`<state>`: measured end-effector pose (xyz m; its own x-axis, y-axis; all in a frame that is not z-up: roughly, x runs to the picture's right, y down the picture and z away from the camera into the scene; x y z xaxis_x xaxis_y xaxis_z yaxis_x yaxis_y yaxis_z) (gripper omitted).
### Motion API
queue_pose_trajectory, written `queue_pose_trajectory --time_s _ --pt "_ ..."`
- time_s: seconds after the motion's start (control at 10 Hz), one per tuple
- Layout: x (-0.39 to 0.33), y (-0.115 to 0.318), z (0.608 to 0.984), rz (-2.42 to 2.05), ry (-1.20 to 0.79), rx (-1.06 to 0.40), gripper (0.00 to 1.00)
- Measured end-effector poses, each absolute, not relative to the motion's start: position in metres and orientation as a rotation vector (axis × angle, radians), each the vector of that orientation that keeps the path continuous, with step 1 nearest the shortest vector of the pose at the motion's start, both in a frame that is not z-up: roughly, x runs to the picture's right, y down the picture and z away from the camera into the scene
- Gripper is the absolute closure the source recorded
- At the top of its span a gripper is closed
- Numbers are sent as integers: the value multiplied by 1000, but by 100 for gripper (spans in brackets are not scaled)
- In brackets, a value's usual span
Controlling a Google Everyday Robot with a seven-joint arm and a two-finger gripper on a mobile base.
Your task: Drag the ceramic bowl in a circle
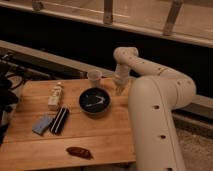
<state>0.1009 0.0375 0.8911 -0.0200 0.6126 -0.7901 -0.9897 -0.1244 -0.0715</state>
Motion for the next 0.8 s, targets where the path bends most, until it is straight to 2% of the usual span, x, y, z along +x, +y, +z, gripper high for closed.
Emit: queue_pose_trajectory --time_s 0.2,0.3,0.6,0.8 --pt "114 45 886 1550 607 -816 98" --pt "112 46 881 1537 592 -821 90" --pt "74 47 871 1463 532 -842 61" --pt "22 49 866 1379 485 -864 40"
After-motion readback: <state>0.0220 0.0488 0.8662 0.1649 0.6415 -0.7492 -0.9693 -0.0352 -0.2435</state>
